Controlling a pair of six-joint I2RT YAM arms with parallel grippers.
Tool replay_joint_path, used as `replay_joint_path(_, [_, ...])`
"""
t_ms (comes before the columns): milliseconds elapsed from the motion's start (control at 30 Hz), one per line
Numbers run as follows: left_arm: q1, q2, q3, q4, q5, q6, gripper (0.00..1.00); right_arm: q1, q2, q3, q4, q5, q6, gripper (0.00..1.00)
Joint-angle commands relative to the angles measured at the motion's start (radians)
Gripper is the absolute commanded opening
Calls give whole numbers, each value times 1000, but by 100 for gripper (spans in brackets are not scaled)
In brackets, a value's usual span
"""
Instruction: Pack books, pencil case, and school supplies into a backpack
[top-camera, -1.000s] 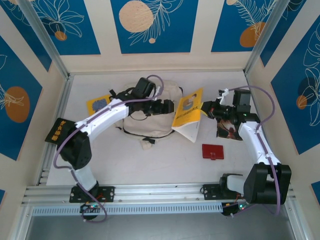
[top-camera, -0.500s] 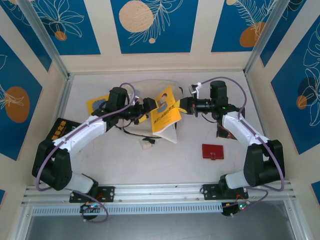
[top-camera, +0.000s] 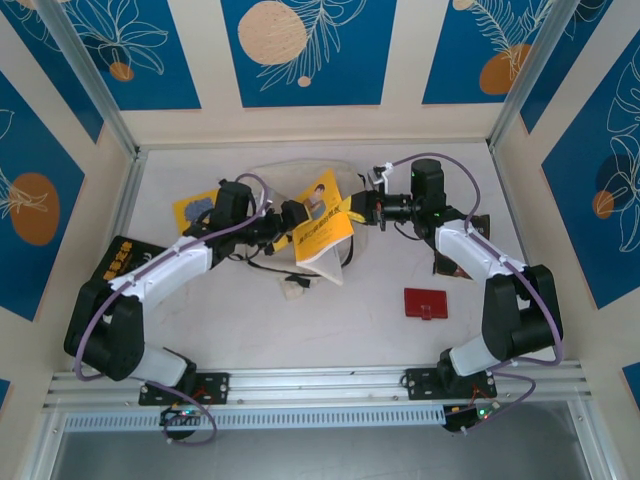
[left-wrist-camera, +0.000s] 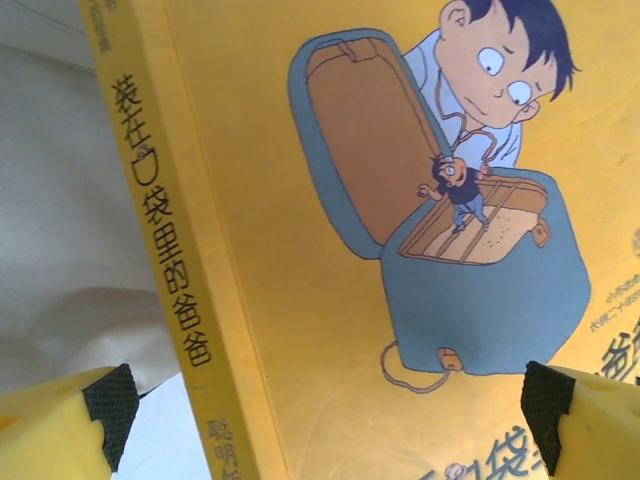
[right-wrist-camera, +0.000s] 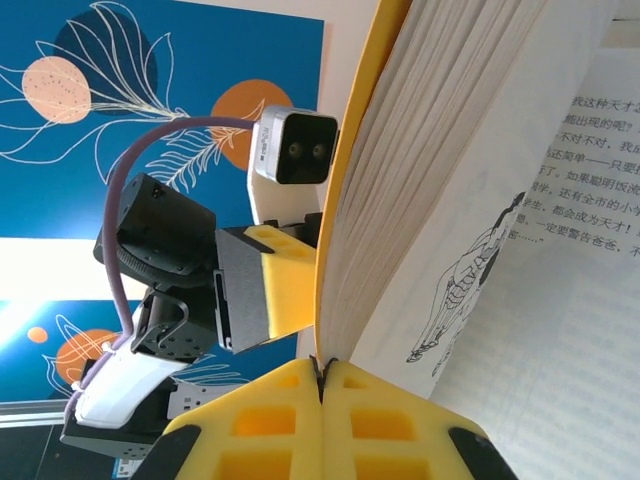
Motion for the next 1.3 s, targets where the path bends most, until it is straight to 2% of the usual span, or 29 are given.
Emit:
replay_joint_path(0, [10,18,-42,180,60,-112,100,4,5,26,85,-52,57,0])
replay_joint_path(67, [6,14,-74,329,74,-191,100,1,14,15,153,-76,112,0])
replay_joint_path(300, [2,11,-41,476,127,-260,99,-7,20,-7,189,-95,136,0])
replay_joint_path(400, [3,2,-41,515,119,-282,93,-20,25,-2,134,-94,105,0])
replay_joint_path(600, [0,-9,-21,541,125,-272,64,-42,32,0,63,-86,44,0])
replay_joint_path(800, [1,-11,-9,523,115,-228,41,-48,38,11,-1,-79,-6,0])
replay_joint_path(867, [0,-14,-4,508,97,-210,28,-55,37,28,-74,-64,-49,0])
replay_joint_path(900, [0,-18,0,493,85,-198,23,-60,30,34,-119,-48,-68,2])
replay_joint_path(933, [-1,-24,6,469,68,-179,19,-69,14,29,-158,-16,-86,15])
replay_joint_path(1000, [1,-40,24,412,22,-131,19,-84,-24,4,-195,52,-90,40])
replay_joint_path(1033, [0,-48,38,373,-8,-106,17,-93,-49,-16,-194,84,-79,55])
replay_joint_path(1067, [1,-56,52,340,-43,-85,15,-96,-69,-46,-160,106,-54,65])
replay_joint_path(1167, [1,-61,93,307,-141,-57,12,-73,-103,-118,-14,148,65,80])
replay_joint_path(1267, [1,-60,117,332,-235,-76,10,-2,-116,-180,142,219,223,88])
